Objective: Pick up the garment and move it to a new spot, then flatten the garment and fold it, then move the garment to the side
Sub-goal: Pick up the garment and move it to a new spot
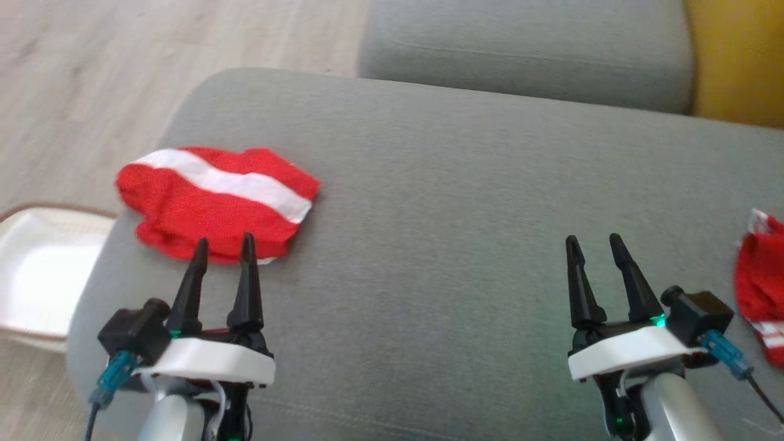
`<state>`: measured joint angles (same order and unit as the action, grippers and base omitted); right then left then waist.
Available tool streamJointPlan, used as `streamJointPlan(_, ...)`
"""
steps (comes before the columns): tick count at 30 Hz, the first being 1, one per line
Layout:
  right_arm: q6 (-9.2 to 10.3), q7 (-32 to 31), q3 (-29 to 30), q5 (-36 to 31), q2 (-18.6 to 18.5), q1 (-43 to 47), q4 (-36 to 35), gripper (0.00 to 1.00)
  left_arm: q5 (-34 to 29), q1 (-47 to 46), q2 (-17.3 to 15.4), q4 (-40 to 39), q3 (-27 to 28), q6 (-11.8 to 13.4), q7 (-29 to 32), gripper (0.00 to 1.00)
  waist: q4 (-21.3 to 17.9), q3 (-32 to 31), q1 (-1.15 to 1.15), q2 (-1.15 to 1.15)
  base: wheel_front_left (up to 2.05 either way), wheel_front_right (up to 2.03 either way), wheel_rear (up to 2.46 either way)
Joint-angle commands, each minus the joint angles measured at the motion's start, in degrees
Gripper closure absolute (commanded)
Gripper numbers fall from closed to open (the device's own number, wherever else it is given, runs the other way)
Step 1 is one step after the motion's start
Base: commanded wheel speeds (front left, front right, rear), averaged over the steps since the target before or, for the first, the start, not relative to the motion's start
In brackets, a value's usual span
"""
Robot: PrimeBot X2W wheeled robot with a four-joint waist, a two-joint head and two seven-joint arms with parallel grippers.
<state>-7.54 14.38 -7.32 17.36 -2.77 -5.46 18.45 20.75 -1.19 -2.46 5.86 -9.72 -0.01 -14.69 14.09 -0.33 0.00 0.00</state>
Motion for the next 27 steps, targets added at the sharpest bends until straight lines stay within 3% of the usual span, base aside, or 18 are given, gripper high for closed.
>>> streamJointPlan(1, 0.05, 0.6, -1.4, 0.7, -0.1, -1.4, -1.6, 0.0, -0.6, -1.3, -0.4, -1.9, 2.4, -0.1, -0.3, 0.0, 3.6, -0.8, 0.0, 0.0, 0.0, 0.0, 0.0)
streamJointPlan(14, 0.05, 0.6, -3.3, 2.3, -0.1, -0.6, -0.5, 0.0, -1.3, 0.3, -0.4, -1.8, 3.6, -0.2, -0.3, 0.0, 12.8, -1.6, 0.0, 0.0, 0.0, 0.0, 0.0)
streamJointPlan(27, 0.05, 0.6, -4.4, 2.6, -0.1, -1.4, 0.3, 0.0, -1.4, 0.3, -0.4, -2.4, 4.8, -0.3, -0.3, 0.0, 13.6, -1.0, 0.0, 0.0, 0.0, 0.0, 0.0)
